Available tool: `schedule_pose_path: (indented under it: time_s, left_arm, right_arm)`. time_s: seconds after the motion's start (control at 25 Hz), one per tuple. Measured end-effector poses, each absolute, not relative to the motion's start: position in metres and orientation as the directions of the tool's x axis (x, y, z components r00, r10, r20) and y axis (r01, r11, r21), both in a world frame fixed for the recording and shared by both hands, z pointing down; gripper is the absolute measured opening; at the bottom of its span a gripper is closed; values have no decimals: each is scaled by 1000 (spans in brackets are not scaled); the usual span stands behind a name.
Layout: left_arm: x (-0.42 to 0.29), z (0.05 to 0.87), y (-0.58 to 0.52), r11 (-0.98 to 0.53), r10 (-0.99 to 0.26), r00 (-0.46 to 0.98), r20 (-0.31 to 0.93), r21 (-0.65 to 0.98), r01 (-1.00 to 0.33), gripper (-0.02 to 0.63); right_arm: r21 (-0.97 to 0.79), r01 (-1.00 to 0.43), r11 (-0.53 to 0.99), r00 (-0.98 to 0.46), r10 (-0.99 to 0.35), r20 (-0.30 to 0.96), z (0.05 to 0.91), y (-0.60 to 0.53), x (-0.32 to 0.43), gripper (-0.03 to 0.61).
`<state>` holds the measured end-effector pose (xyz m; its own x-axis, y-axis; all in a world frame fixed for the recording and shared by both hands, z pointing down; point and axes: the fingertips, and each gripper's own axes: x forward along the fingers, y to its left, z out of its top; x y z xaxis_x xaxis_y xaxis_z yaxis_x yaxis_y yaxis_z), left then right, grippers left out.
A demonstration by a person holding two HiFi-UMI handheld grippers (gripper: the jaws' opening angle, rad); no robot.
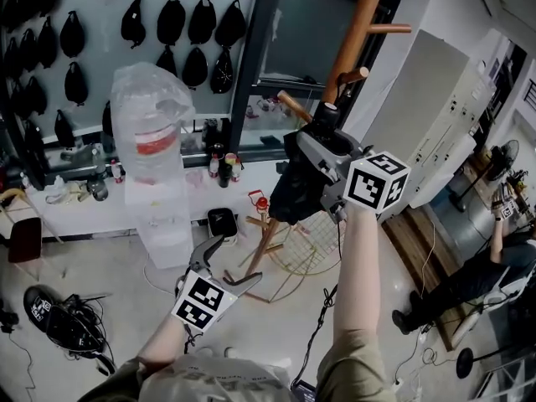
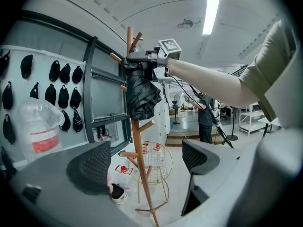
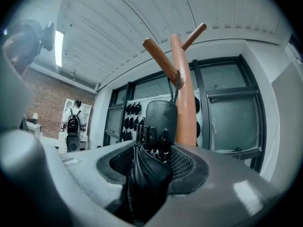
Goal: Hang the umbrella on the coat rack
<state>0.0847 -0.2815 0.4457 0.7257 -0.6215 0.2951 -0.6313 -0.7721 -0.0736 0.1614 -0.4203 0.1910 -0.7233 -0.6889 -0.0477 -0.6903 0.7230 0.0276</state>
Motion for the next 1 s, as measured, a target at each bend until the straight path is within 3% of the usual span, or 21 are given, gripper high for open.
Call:
schedule_pose_path:
  time_s: [0.4,0.6,1.0]
  left_arm:
    - [82,456,-290,-773,-614,724,314,-52,-632,457]
    - [92,456,-289,-780,-604,738,303,-34,-625,457]
    - [94,461,-292,-766,-607,731,312,15,-643,457]
  right_arm:
    - [41,-713,700,-699,-705,-120,216,-422,164,190]
    - [64,-727,684,-679,-702,-214,217,-414,170,193]
    - [132,-812,568,-578,-752,-317,225,-411,167,206]
